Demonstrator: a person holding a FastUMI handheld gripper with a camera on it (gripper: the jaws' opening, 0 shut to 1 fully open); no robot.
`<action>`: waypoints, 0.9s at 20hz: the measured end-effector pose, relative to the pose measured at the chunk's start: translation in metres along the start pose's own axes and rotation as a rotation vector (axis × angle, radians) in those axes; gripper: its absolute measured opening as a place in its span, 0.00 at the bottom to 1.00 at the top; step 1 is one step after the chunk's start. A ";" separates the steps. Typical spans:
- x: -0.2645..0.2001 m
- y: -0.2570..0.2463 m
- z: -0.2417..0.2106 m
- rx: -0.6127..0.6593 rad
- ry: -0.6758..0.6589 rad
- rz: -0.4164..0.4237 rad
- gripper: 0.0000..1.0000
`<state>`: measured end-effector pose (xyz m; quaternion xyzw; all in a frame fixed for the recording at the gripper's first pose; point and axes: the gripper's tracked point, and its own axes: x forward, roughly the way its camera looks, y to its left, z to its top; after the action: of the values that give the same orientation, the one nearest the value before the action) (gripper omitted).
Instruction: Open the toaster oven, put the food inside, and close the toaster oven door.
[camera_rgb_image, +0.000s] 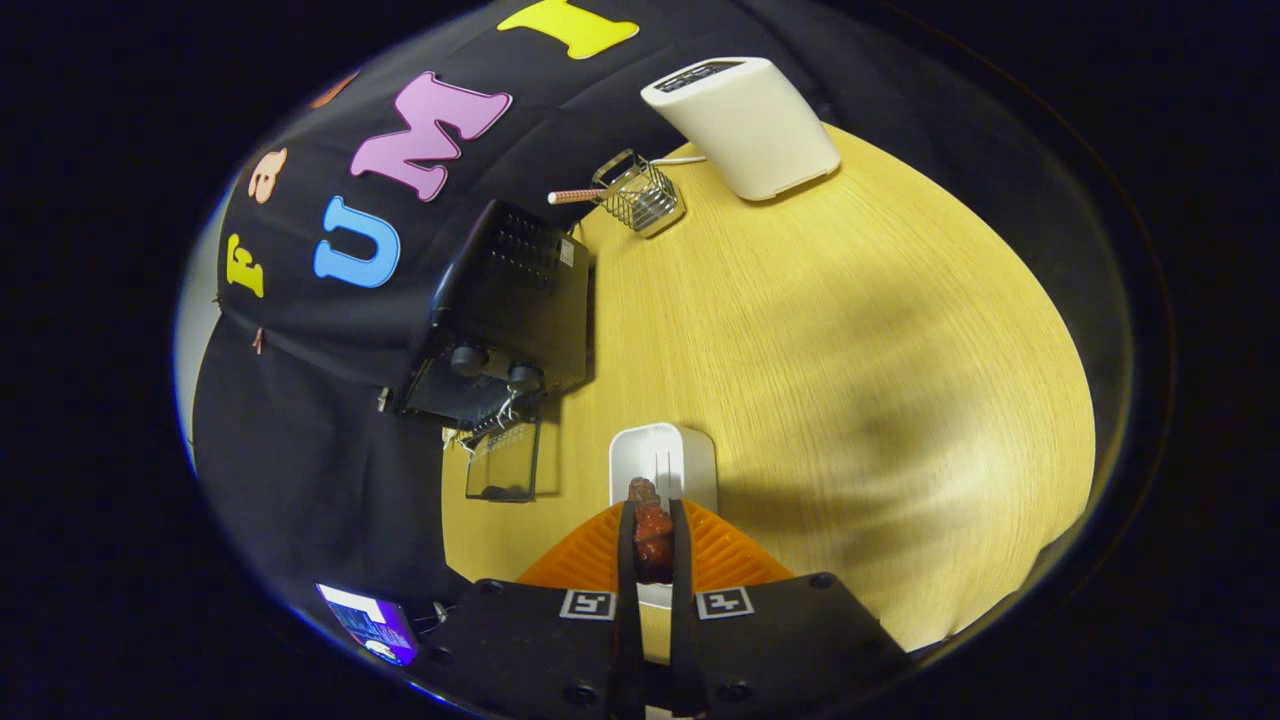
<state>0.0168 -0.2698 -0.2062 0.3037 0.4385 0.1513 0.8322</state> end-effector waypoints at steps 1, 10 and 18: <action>-0.006 0.006 0.002 0.004 -0.013 0.004 0.14; -0.039 0.083 -0.013 -0.007 -0.101 0.048 0.14; -0.020 0.184 -0.061 0.131 -0.148 0.168 0.14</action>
<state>-0.0415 -0.1158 -0.1023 0.4033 0.3578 0.1689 0.8251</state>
